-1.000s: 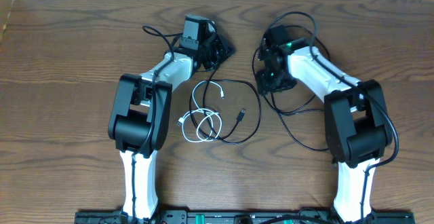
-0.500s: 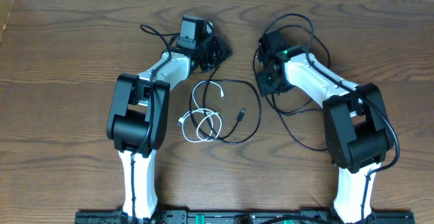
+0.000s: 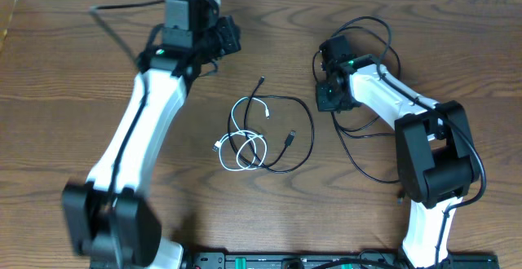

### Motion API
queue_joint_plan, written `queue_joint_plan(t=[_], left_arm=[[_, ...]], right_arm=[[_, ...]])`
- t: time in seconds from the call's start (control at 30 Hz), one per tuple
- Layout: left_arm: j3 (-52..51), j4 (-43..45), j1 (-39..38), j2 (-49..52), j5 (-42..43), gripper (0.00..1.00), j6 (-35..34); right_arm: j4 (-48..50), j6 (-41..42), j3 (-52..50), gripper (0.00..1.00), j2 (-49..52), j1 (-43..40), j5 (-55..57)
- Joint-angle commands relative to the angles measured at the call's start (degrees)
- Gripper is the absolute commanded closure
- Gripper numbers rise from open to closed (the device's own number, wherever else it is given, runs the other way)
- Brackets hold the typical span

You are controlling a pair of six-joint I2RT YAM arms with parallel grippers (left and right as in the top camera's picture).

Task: Untangle cables
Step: 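Pull the grippers apart, stretching the black cable between them, then drag the black cable with the right gripper off to the upper right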

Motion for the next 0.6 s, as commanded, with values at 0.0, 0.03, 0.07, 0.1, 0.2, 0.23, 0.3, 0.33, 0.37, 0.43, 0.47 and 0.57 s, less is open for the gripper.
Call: queue_joint_plan(t=[0.0,0.03,0.07,0.1,0.2,0.23,0.3,0.33,0.37,0.43,0.47,0.57], left_arm=[[0.37,-2.64,-0.13,-4.09,-7.76,0.92,4.59],[0.37,-3.61,-0.13,-5.53,-8.74,0.92,4.61],[0.37,-4.35,-0.13,-6.58,-9.35,0.92,4.59],[0.37,-4.96,-0.13,-7.50,-9.40,0.92,4.79],[0.35,-6.25,-0.13,-9.18,-9.35,0.91,4.76],[0.35,-6.62,-0.13,-9.49,-9.35,0.91,4.76],[0.35,-7.30,-0.13,-9.70,-9.35,0.91,4.76],[0.35,-7.58,-0.13,-9.70,-9.35,0.90,4.76],[0.35,-7.87,-0.13,-9.68,-9.35,0.90,4.74],[0.35,-8.15,-0.13,-9.68,-9.35,0.90,4.76],[0.35,-8.22,-0.13,-9.68,-9.35,0.90,4.74],[0.35,-8.31,-0.13,-9.68,-9.35,0.89,4.76]], right_arm=[[-5.16,0.50,-5.05,0.99,10.82,-4.20,0.37],[-6.34,-1.14,-3.78,0.99,10.43,-5.05,-1.66],[-7.58,-2.97,-2.32,0.99,9.92,-5.99,-4.00],[-8.94,-4.79,-0.68,0.99,9.25,-6.95,-6.29],[-13.42,-9.27,4.72,0.99,6.34,-9.79,-10.97],[-14.99,-10.38,6.54,0.99,5.18,-10.64,-11.67],[-18.47,-11.98,10.75,0.99,2.51,-12.39,-11.93],[-19.98,-12.66,12.76,0.99,1.29,-13.16,-11.93],[-21.38,-13.22,14.86,0.99,0.00,-13.97,-11.93],[-23.63,-13.49,19.26,0.99,-2.34,-15.87,-11.72],[-24.65,-13.73,21.90,0.99,-3.52,-17.05,-11.74],[-26.25,-13.73,29.14,0.99,-6.08,-20.70,-10.54]])
